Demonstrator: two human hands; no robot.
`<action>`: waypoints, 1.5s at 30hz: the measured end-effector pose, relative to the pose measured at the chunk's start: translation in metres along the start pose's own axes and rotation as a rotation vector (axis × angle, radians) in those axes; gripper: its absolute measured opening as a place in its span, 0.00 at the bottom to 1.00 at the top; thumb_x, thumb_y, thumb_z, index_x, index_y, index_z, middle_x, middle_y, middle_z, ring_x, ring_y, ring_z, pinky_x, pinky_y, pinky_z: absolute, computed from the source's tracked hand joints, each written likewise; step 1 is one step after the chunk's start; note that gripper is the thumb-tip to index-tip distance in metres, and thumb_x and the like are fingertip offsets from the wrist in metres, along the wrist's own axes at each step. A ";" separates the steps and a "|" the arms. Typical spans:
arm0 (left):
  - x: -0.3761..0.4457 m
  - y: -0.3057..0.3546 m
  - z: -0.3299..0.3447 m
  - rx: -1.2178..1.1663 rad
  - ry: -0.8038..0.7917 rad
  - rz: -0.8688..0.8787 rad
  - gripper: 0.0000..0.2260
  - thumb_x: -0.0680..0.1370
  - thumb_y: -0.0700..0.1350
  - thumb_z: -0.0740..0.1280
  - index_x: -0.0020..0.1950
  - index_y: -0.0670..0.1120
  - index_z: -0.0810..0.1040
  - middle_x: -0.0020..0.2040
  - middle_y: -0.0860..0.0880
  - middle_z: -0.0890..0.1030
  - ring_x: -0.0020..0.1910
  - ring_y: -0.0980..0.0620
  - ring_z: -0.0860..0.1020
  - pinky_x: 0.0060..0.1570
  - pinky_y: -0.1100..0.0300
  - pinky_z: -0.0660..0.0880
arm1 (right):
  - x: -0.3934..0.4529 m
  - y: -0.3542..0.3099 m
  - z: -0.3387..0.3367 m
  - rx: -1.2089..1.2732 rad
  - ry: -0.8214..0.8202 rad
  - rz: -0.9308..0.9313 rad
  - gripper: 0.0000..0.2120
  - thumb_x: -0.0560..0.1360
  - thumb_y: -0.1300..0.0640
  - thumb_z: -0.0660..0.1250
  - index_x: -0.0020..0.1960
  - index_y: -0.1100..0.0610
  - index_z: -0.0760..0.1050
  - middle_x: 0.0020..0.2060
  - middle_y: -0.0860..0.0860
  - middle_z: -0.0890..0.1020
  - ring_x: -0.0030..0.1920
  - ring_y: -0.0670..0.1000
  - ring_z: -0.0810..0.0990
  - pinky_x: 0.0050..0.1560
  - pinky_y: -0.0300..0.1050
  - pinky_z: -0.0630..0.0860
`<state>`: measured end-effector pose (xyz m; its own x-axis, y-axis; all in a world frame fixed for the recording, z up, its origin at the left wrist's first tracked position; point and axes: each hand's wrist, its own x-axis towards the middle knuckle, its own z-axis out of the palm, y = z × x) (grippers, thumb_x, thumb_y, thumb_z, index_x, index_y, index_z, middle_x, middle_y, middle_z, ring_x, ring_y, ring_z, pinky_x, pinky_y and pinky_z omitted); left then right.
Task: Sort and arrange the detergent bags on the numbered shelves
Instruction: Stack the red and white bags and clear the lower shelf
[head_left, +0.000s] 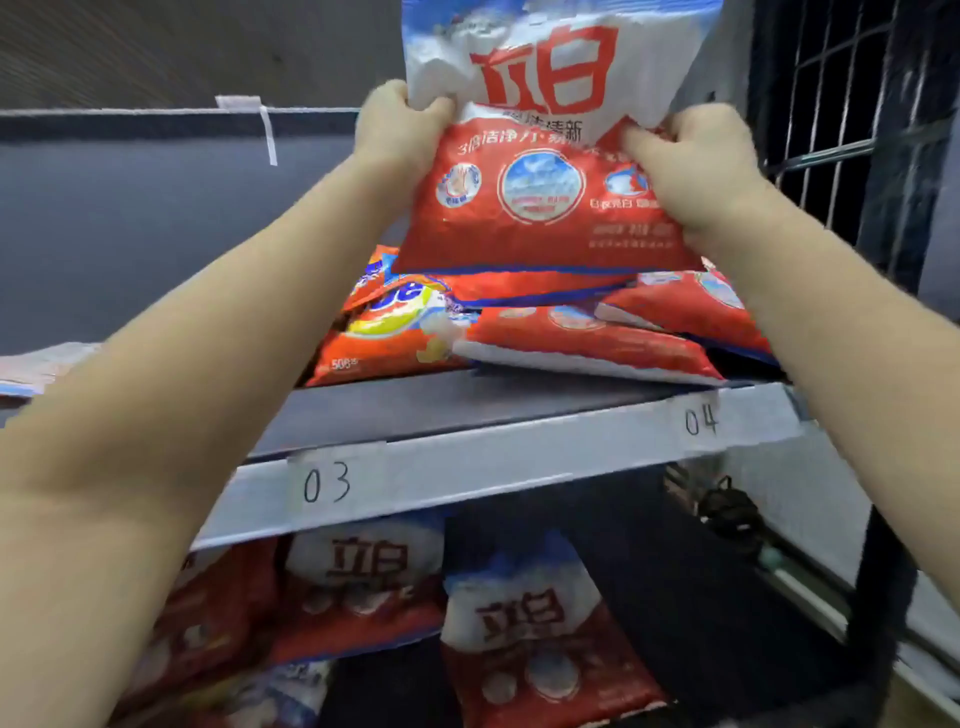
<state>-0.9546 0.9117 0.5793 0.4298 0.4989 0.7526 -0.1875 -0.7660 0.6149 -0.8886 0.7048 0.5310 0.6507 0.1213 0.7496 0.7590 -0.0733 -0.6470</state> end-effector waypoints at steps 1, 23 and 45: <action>0.019 -0.006 0.003 0.056 0.021 -0.016 0.20 0.71 0.54 0.66 0.55 0.40 0.79 0.54 0.42 0.82 0.54 0.45 0.80 0.52 0.54 0.75 | 0.016 -0.002 0.016 0.002 0.014 0.005 0.19 0.71 0.48 0.67 0.52 0.63 0.81 0.40 0.53 0.77 0.43 0.46 0.75 0.41 0.43 0.68; 0.065 -0.105 0.030 0.740 -0.314 -0.073 0.16 0.80 0.42 0.56 0.63 0.36 0.74 0.63 0.37 0.75 0.61 0.39 0.73 0.56 0.52 0.69 | 0.080 0.012 0.158 -0.307 -0.218 0.201 0.17 0.78 0.58 0.60 0.66 0.61 0.69 0.65 0.57 0.73 0.64 0.56 0.73 0.60 0.45 0.71; -0.243 -0.004 -0.034 0.586 -0.116 0.436 0.17 0.78 0.49 0.56 0.58 0.43 0.78 0.56 0.44 0.79 0.56 0.43 0.75 0.53 0.52 0.70 | -0.174 0.004 0.001 -0.197 -0.240 -0.237 0.12 0.75 0.62 0.63 0.58 0.63 0.73 0.53 0.57 0.79 0.55 0.55 0.77 0.56 0.46 0.71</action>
<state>-1.0885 0.8071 0.4017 0.5203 0.0786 0.8503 0.1256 -0.9920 0.0148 -0.9987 0.6845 0.3974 0.4509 0.3837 0.8059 0.8925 -0.2012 -0.4036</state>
